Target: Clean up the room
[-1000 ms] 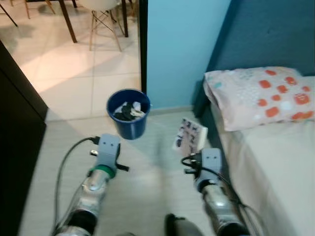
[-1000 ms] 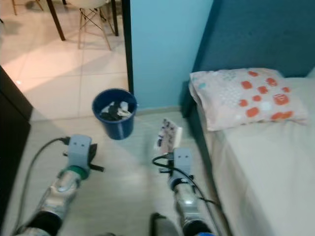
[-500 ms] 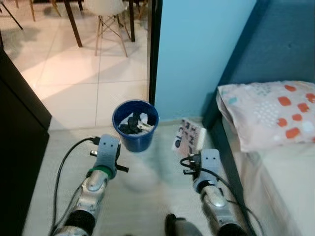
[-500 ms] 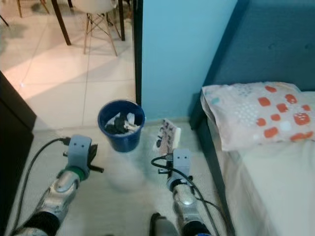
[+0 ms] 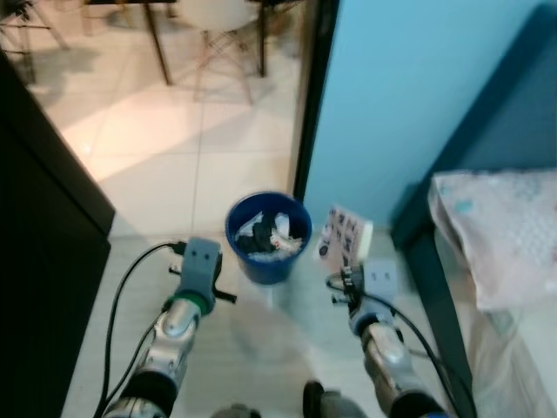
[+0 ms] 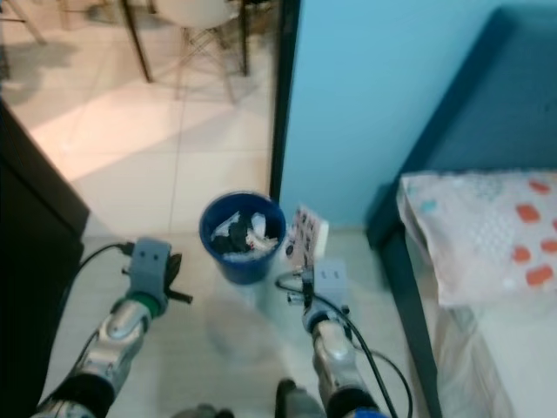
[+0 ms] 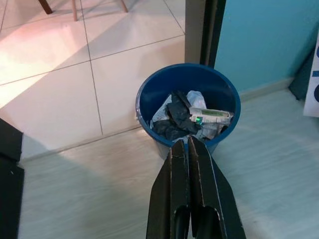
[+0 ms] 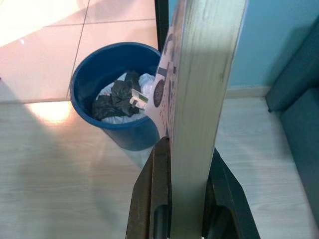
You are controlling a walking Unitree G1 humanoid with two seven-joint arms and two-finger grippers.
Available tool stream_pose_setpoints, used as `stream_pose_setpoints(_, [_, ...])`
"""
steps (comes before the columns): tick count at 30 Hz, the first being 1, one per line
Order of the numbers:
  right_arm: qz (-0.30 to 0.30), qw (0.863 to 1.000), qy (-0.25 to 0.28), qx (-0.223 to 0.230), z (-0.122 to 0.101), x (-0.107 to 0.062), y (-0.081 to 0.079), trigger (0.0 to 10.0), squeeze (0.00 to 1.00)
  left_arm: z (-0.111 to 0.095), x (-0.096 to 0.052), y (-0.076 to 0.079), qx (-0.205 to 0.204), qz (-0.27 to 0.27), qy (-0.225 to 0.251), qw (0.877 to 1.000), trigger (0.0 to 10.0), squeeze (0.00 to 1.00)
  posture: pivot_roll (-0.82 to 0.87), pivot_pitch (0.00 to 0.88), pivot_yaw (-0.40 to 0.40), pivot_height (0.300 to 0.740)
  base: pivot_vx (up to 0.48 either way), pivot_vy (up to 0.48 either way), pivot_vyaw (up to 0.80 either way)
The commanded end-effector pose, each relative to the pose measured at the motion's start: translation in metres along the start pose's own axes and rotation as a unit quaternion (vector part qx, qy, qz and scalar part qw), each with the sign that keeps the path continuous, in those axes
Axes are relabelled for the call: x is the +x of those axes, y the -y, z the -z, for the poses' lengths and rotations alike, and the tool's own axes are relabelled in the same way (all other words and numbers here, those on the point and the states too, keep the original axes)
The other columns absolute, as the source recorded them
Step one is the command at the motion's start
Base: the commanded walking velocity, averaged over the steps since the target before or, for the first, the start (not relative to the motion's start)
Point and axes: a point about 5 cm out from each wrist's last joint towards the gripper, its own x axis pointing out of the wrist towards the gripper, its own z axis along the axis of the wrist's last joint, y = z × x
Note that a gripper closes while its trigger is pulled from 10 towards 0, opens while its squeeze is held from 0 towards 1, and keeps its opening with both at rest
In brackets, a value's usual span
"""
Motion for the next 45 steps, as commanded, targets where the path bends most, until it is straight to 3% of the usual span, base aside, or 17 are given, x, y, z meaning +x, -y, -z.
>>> stream_pose_setpoints(1, [0.008,1.0,-0.003,0.003,0.004,-0.003,0.003,10.0,0.0,0.009,-0.004,0.004,-0.002,0.006,-0.015,1.0,10.0,0.0,0.02,0.087,0.04,0.74,0.0,0.0,0.0])
stream_pose_setpoints(8, [0.01,1.0,-0.011,0.0,0.005,-0.003,0.004,10.0,0.0,0.014,-0.005,0.005,0.009,0.008,-0.029,1.0,10.0,0.0,0.02,0.079,0.039,0.74,0.0,0.0,-0.29])
stream_pose_setpoints(15, [0.013,1.0,-0.02,-0.007,0.007,-0.003,0.007,10.0,0.0,0.03,-0.01,0.002,-0.009,-0.015,-0.067,0.998,10.0,0.0,0.01,0.071,0.035,0.74,0.0,0.0,-0.8])
stream_pose_setpoints(26, [0.017,0.999,-0.031,-0.015,0.008,-0.002,0.012,10.0,0.0,0.029,-0.009,0.009,-0.019,-0.004,-0.064,0.998,10.0,0.0,0.01,0.07,0.02,0.74,0.0,0.0,-0.8])
stream_pose_setpoints(35, [0.016,0.999,-0.035,-0.026,0.011,-0.004,0.013,10.0,0.0,0.032,-0.01,0.008,-0.01,-0.024,-0.077,0.997,10.0,0.0,0.01,0.073,0.016,0.74,0.0,0.0,-0.8])
stream_pose_setpoints(45, [0.019,0.999,-0.039,-0.028,0.014,-0.006,0.014,10.0,0.0,0.032,-0.009,0.01,0.001,-0.011,-0.073,0.997,10.0,0.0,0.01,0.074,0.021,0.74,0.0,0.0,-0.8])
